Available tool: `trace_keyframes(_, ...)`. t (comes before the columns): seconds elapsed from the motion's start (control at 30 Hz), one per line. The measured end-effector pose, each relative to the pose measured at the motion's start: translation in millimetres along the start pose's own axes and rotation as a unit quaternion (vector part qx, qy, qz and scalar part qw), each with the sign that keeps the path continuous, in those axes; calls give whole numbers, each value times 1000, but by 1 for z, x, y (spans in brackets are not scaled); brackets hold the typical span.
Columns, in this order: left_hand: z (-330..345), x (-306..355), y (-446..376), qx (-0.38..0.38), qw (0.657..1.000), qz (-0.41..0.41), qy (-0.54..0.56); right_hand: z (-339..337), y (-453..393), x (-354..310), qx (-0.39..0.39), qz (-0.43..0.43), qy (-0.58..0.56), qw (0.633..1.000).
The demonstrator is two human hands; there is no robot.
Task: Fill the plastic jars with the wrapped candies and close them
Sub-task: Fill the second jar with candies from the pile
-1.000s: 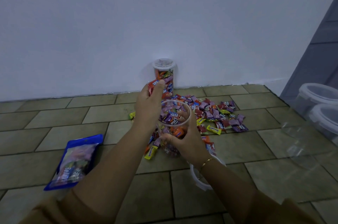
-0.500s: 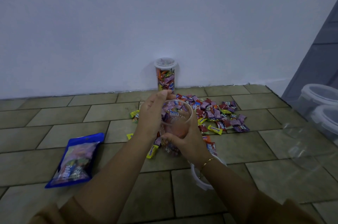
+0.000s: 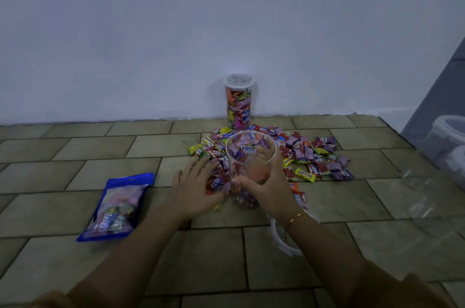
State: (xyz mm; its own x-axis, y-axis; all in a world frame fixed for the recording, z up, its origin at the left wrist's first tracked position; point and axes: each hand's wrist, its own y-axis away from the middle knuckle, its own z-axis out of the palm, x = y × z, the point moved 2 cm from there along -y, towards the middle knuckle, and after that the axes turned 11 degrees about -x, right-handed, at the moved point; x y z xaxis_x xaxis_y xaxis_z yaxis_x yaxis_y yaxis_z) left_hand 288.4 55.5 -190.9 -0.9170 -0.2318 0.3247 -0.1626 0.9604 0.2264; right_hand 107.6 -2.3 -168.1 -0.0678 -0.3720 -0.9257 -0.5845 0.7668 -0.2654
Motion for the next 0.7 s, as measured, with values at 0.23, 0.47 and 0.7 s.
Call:
trace_keyframes(0.23,21,-8,-6,53,992,-2,-117,0,0,2,2,6,11,1000)
trace_keyframes(0.47,26,-12,-5,129,989,13,-70,0,0,-1,4,-2,2,1000)
trace_keyframes(0.7,29,-10,1,167,985,19,-27,-2,3,-3,11,1,5,1000)
